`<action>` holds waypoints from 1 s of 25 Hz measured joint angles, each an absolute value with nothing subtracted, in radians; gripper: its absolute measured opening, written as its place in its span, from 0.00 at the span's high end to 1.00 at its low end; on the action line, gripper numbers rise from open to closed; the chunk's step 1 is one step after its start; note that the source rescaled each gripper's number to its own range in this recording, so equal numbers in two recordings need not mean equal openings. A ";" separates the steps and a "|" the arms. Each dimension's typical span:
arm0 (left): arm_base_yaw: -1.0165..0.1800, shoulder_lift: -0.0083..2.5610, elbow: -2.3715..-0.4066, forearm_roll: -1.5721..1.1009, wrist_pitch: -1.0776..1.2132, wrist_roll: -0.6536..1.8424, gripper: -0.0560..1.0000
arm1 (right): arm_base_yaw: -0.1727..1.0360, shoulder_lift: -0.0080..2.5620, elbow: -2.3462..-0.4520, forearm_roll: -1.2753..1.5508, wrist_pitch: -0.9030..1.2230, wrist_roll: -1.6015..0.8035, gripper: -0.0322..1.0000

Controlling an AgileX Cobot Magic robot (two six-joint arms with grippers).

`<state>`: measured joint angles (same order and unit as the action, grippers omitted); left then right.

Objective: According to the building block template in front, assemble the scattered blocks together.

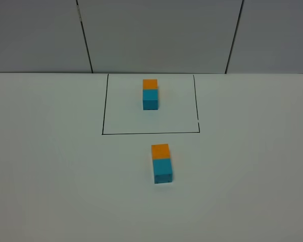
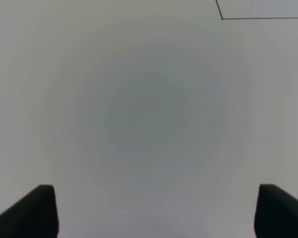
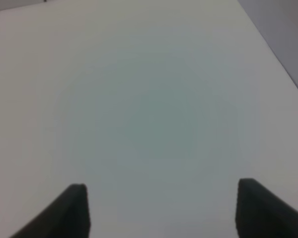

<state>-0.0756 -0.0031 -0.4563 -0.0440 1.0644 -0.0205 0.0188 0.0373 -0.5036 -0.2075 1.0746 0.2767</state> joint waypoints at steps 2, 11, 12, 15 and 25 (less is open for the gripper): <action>-0.076 -0.003 -0.456 -0.044 1.064 -0.020 0.03 | 0.019 0.037 -0.504 -0.208 1.075 0.277 0.40; -0.076 -0.003 -0.456 -0.044 1.064 -0.020 0.03 | 0.019 0.037 -0.504 -0.208 1.075 0.277 0.40; -0.076 -0.003 -0.456 -0.044 1.064 -0.020 0.03 | 0.019 0.037 -0.504 -0.208 1.075 0.277 0.40; -0.076 -0.003 -0.456 -0.044 1.064 -0.020 0.03 | 0.019 0.037 -0.504 -0.208 1.075 0.277 0.40; -0.076 -0.003 -0.456 -0.044 1.064 -0.020 0.03 | 0.019 0.037 -0.504 -0.208 1.075 0.276 0.40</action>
<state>-0.0756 -0.0031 -0.4563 -0.0440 1.0644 -0.0205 0.0188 0.0373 -0.5036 -0.2075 1.0746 0.2758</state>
